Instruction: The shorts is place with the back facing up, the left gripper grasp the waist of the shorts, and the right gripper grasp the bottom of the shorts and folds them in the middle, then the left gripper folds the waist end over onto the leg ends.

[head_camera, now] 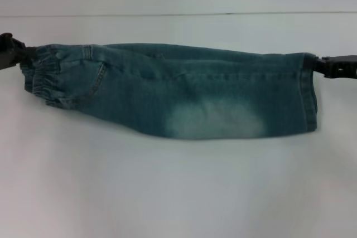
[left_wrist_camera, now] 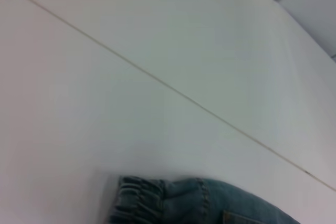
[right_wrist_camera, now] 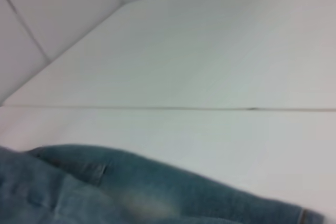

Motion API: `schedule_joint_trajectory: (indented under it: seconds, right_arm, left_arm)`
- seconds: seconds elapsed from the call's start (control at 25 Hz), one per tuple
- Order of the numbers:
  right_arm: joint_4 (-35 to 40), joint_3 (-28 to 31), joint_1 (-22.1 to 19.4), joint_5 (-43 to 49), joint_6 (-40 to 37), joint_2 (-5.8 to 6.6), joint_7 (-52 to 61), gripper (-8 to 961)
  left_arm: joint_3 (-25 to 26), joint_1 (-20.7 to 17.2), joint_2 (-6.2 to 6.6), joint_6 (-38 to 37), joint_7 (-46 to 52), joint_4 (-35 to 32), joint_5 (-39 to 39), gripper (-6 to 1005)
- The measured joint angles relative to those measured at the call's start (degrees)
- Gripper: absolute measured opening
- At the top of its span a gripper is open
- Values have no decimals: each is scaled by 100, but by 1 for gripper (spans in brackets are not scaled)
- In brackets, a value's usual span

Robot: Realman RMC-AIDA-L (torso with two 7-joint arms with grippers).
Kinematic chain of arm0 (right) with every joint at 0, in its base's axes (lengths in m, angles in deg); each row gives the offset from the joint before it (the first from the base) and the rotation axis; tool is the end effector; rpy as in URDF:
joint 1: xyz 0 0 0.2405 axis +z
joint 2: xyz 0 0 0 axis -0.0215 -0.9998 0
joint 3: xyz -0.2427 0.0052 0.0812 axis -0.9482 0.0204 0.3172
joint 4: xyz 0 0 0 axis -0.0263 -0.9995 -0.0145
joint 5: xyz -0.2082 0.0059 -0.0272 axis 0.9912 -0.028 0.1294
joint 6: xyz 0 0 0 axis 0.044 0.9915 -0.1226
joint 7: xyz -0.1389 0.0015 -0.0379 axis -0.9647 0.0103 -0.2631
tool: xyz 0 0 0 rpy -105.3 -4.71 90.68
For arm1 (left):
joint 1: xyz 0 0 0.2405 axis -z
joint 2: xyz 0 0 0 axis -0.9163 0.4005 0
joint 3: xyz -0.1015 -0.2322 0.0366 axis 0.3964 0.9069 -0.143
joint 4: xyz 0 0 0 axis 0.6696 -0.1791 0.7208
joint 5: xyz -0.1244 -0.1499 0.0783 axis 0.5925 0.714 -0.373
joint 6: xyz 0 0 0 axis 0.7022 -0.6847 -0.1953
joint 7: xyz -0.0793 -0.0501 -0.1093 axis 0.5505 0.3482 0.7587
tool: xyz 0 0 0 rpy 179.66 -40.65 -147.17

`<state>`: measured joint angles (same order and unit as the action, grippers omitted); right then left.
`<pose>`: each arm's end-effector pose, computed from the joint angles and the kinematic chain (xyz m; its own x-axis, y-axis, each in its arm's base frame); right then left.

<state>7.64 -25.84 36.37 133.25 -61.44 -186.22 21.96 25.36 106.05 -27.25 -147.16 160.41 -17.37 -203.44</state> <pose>0.3139 0.3846 0.0441 0.5573 -0.6090 -0.5644 -0.8264 -0.4731 -0.3055 -0.3165 0.4024 0.1023 0.0221 0.7980 0.6022 0.9975 0.0227 -0.0667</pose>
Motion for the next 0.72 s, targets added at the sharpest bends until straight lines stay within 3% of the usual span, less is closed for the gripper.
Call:
schedule_joint_trajectory:
  seconds: [0.28,0.72]
  right_arm:
    - [-71,-47,36,-685,803,-211,-325,25]
    - [-456,-215,409,-905,1702,-342,-641,24]
  left_arm:
    - [9,-81,-91,356,-72,48,13,41]
    - [-52,-128,-251,762,-433,137,270,47]
